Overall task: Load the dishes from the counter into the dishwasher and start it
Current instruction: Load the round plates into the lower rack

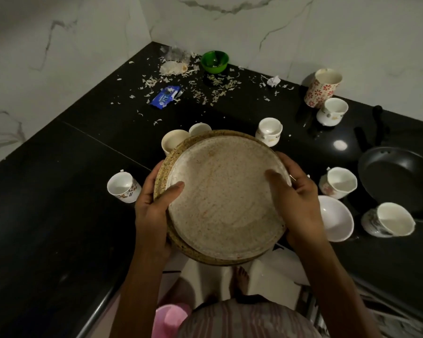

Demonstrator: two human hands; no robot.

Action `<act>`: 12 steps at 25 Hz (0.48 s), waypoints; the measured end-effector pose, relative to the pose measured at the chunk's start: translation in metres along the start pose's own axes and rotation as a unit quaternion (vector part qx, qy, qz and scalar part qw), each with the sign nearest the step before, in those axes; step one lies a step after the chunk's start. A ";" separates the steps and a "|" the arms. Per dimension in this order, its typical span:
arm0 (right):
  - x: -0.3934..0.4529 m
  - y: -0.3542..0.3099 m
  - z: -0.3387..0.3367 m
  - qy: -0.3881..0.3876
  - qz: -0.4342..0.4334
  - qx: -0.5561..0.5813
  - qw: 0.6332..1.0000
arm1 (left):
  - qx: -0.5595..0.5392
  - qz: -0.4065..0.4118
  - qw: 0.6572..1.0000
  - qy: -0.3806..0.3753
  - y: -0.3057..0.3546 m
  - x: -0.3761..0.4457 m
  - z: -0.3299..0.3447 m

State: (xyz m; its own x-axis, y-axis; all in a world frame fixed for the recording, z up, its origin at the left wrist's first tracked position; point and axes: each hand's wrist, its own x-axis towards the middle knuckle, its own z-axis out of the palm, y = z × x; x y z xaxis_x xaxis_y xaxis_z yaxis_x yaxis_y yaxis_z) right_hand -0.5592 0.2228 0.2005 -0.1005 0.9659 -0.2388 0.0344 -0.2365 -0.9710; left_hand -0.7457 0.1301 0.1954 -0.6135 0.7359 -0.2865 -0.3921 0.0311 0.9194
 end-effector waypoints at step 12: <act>-0.096 0.026 0.006 0.064 0.013 0.050 0.997 | 0.061 -0.028 0.996 -0.059 -0.006 -0.036 -0.054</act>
State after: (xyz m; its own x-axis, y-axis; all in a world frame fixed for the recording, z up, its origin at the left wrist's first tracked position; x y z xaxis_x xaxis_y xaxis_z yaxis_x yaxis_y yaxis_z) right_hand -0.5550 0.1237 0.1984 0.0275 0.9634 -0.2667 -0.0642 -0.2645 -0.9622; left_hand -0.7582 0.0672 0.1861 -0.5055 0.8043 -0.3122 -0.3332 0.1518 0.9306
